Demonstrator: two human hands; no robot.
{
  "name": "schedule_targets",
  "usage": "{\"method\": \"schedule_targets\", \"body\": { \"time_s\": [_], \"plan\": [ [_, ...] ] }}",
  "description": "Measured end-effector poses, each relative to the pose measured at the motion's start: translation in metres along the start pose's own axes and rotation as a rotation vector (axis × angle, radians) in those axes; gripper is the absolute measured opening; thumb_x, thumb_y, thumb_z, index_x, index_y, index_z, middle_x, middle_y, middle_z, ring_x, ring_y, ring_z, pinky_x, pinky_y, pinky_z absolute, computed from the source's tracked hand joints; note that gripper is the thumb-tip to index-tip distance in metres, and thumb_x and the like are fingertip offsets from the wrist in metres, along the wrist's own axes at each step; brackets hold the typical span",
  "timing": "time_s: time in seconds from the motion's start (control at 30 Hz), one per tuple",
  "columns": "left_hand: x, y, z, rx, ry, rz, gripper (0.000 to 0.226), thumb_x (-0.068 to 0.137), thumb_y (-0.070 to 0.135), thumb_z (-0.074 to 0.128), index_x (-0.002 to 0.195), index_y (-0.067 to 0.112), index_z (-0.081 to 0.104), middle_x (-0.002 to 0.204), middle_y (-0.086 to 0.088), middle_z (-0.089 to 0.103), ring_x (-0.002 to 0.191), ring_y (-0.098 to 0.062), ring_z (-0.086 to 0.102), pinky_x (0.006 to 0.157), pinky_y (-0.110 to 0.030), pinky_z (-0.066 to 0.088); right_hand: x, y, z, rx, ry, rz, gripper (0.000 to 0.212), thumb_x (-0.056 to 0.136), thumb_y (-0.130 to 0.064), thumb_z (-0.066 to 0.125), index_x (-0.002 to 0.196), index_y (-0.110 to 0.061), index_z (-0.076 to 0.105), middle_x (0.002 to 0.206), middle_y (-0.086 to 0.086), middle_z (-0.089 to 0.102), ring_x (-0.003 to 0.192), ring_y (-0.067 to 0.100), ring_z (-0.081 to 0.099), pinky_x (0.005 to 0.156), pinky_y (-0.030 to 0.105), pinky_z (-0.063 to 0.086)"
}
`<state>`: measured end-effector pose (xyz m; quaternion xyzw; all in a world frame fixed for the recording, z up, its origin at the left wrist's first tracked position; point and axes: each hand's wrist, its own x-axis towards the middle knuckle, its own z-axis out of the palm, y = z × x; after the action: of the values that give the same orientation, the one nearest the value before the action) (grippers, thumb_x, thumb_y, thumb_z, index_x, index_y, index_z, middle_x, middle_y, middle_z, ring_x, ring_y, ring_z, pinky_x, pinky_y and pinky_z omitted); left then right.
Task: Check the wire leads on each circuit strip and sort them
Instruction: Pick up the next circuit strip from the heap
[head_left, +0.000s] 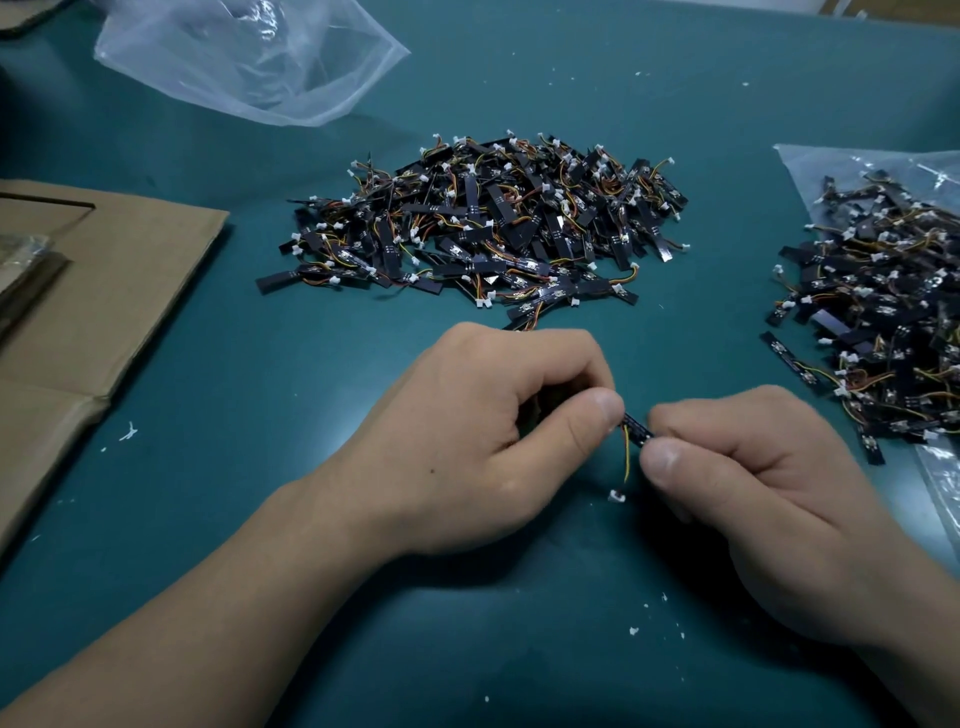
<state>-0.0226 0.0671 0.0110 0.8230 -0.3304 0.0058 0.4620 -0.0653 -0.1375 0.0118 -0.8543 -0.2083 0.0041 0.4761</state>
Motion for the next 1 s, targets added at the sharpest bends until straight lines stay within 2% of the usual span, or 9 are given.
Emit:
{"method": "schedule_targets", "body": {
  "time_s": [0.1, 0.2, 0.27, 0.4, 0.47, 0.57, 0.67, 0.83, 1.0],
  "plan": [
    [0.001, -0.002, 0.002, -0.009, 0.174, -0.065, 0.016, 0.099, 0.029, 0.055, 0.108, 0.023, 0.067, 0.061, 0.012, 0.050, 0.056, -0.009, 0.050, 0.057, -0.018, 0.035, -0.002, 0.001, 0.000, 0.085, 0.121, 0.065, 0.042, 0.086, -0.030, 0.049, 0.055, -0.010, 0.030, 0.050, -0.002, 0.023, 0.046, 0.006, 0.022, 0.044, 0.023, 0.020],
    [0.004, -0.006, 0.002, 0.059, 0.379, -0.153, 0.012, 0.094, 0.021, 0.059, 0.101, 0.025, 0.069, 0.065, 0.012, 0.056, 0.057, -0.012, 0.051, 0.056, -0.017, 0.036, -0.002, 0.001, 0.000, 0.125, 0.212, 0.074, 0.043, 0.084, -0.029, 0.048, 0.051, -0.009, 0.028, 0.049, 0.008, 0.024, 0.046, 0.009, 0.022, 0.044, 0.024, 0.018],
    [0.005, -0.008, 0.002, 0.171, 0.462, -0.203, 0.012, 0.091, 0.021, 0.058, 0.094, 0.026, 0.068, 0.072, 0.014, 0.059, 0.063, -0.011, 0.054, 0.062, -0.024, 0.042, -0.001, 0.002, 0.002, 0.064, 0.247, 0.061, 0.045, 0.091, -0.031, 0.049, 0.052, -0.012, 0.041, 0.048, 0.007, 0.033, 0.045, 0.008, 0.029, 0.044, 0.024, 0.025],
    [0.006, -0.012, -0.002, 0.311, 0.529, -0.278, 0.014, 0.088, 0.023, 0.057, 0.097, 0.023, 0.068, 0.095, 0.011, 0.062, 0.093, -0.015, 0.059, 0.085, -0.041, 0.049, 0.002, 0.002, 0.005, 0.088, 0.303, 0.087, 0.042, 0.095, -0.038, 0.049, 0.060, -0.017, 0.058, 0.046, 0.004, 0.047, 0.041, 0.010, 0.039, 0.043, 0.020, 0.031],
    [0.007, -0.013, -0.005, 0.316, 0.554, -0.324, 0.015, 0.087, 0.027, 0.056, 0.097, 0.025, 0.068, 0.095, 0.011, 0.062, 0.095, -0.015, 0.059, 0.086, -0.041, 0.050, 0.006, 0.006, 0.000, 0.281, 0.503, 0.097, 0.039, 0.097, -0.034, 0.049, 0.063, -0.019, 0.060, 0.044, 0.000, 0.042, 0.038, 0.013, 0.033, 0.041, 0.020, 0.026],
    [0.007, -0.015, -0.004, 0.358, 0.516, -0.396, 0.013, 0.088, 0.038, 0.058, 0.094, 0.031, 0.068, 0.091, 0.012, 0.061, 0.090, -0.012, 0.058, 0.081, -0.038, 0.050, 0.015, 0.016, -0.006, 0.506, 0.730, 0.185, 0.030, 0.107, -0.034, 0.049, 0.095, -0.025, 0.074, 0.049, -0.010, 0.038, 0.037, 0.006, 0.030, 0.041, 0.014, 0.024],
    [0.006, -0.016, -0.002, 0.449, 0.422, -0.460, 0.013, 0.089, 0.043, 0.061, 0.089, 0.034, 0.070, 0.088, 0.012, 0.061, 0.088, -0.014, 0.059, 0.078, -0.038, 0.050, 0.010, 0.018, 0.000, 0.430, 0.596, 0.158, 0.020, 0.102, -0.026, 0.057, 0.111, -0.024, 0.076, 0.054, -0.013, 0.041, 0.044, 0.006, 0.034, 0.043, 0.016, 0.028],
    [0.006, -0.018, -0.002, 0.512, 0.417, -0.446, 0.014, 0.092, 0.041, 0.059, 0.088, 0.033, 0.070, 0.083, 0.011, 0.064, 0.086, -0.020, 0.061, 0.075, -0.037, 0.048, 0.000, 0.010, 0.010, -0.128, 0.289, 0.075, 0.013, 0.097, -0.029, 0.064, 0.095, -0.031, 0.077, 0.059, -0.014, 0.061, 0.048, 0.005, 0.047, 0.048, 0.013, 0.033],
    [0.006, -0.017, -0.001, 0.493, 0.366, -0.402, 0.017, 0.090, 0.053, 0.064, 0.093, 0.037, 0.070, 0.080, 0.012, 0.060, 0.082, -0.017, 0.059, 0.071, -0.036, 0.044, -0.001, 0.006, 0.011, -0.147, 0.255, 0.080, 0.012, 0.095, -0.033, 0.065, 0.091, -0.033, 0.076, 0.061, -0.004, 0.064, 0.048, 0.014, 0.050, 0.049, 0.026, 0.041]
  ]
}}
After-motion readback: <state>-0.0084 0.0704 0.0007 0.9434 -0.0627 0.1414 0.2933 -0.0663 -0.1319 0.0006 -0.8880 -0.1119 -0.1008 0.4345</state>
